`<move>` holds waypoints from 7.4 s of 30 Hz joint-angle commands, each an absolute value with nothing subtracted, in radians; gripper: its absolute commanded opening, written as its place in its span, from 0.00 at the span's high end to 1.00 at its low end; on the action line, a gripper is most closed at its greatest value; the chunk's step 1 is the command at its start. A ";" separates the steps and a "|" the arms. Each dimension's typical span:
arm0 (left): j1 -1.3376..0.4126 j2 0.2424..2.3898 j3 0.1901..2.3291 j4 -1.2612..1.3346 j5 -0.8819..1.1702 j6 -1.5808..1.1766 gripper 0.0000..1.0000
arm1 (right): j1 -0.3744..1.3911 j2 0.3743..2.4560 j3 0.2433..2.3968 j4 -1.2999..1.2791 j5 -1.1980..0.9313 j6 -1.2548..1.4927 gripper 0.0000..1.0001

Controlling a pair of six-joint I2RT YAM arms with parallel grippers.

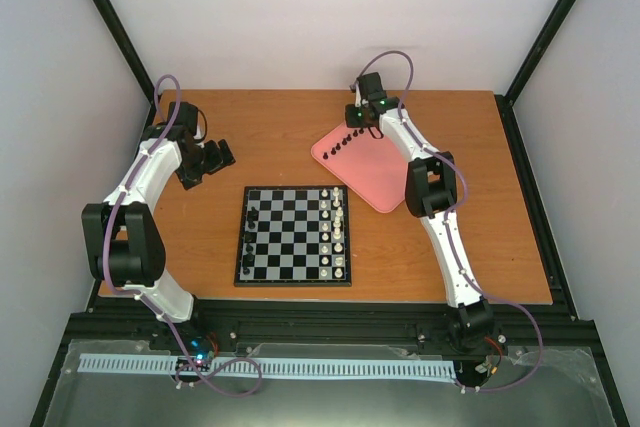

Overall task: Set up the chess pieces on the board
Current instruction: Pick up the chess piece from the storage box, then place the chess piece on the chessboard, then pick up the chess piece from the storage box.

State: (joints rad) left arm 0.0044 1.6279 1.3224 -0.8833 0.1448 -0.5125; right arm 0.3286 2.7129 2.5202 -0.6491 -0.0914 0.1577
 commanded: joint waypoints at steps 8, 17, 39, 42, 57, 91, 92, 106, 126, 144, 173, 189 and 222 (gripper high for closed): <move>0.000 1.646 1.372 -0.893 0.141 -0.518 0.00 | 0.318 2.740 2.552 -0.620 -0.109 0.161 0.76; 0.000 1.653 1.374 -0.893 0.143 -0.520 0.00 | 0.318 2.749 2.554 -0.623 -0.110 0.163 0.76; 0.000 1.653 1.373 -0.886 0.150 -0.515 0.00 | 0.318 2.662 2.509 -0.647 -0.125 0.147 0.97; 0.000 1.652 1.373 -0.881 0.151 -0.515 0.00 | 0.318 2.616 2.474 -0.645 -0.118 0.137 0.97; 0.000 1.634 1.366 -0.873 0.150 -0.514 0.00 | 0.336 2.500 2.433 -0.662 -0.110 0.085 0.97; 0.000 1.643 1.236 -0.713 0.155 -0.576 0.00 | 0.813 2.037 1.712 -0.338 -0.206 0.106 0.97; 0.000 1.645 1.233 -0.708 0.155 -0.577 0.00 | 0.818 2.044 1.711 -0.328 -0.208 0.101 0.97; 0.000 1.653 1.231 -0.686 0.128 -0.551 0.00 | 0.883 2.184 1.778 -0.250 -0.188 0.043 0.97; 0.001 1.617 1.187 -0.686 0.108 -0.500 0.00 | 0.945 2.287 1.834 -0.227 -0.191 0.039 0.97; 0.000 1.605 1.154 -0.686 0.099 -0.487 0.00 | 0.948 2.333 1.825 -0.201 -0.170 0.027 0.97; 0.000 1.618 1.149 -0.682 0.116 -0.496 0.00 | 0.947 2.273 1.731 -0.193 -0.129 0.022 0.88; 0.000 1.593 1.146 -0.691 0.118 -0.500 0.00 | 0.948 2.241 1.725 -0.216 -0.123 0.012 0.79; 0.001 1.585 1.214 -0.734 0.115 -0.490 0.00 | 0.698 2.162 1.963 -0.462 -0.010 0.125 0.51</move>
State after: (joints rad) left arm 0.0044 1.6108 1.1622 -0.7132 0.1200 -0.5011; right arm 0.8051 2.1960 1.9289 -0.4187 -0.0589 0.0711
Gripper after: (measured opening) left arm 0.998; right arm 0.467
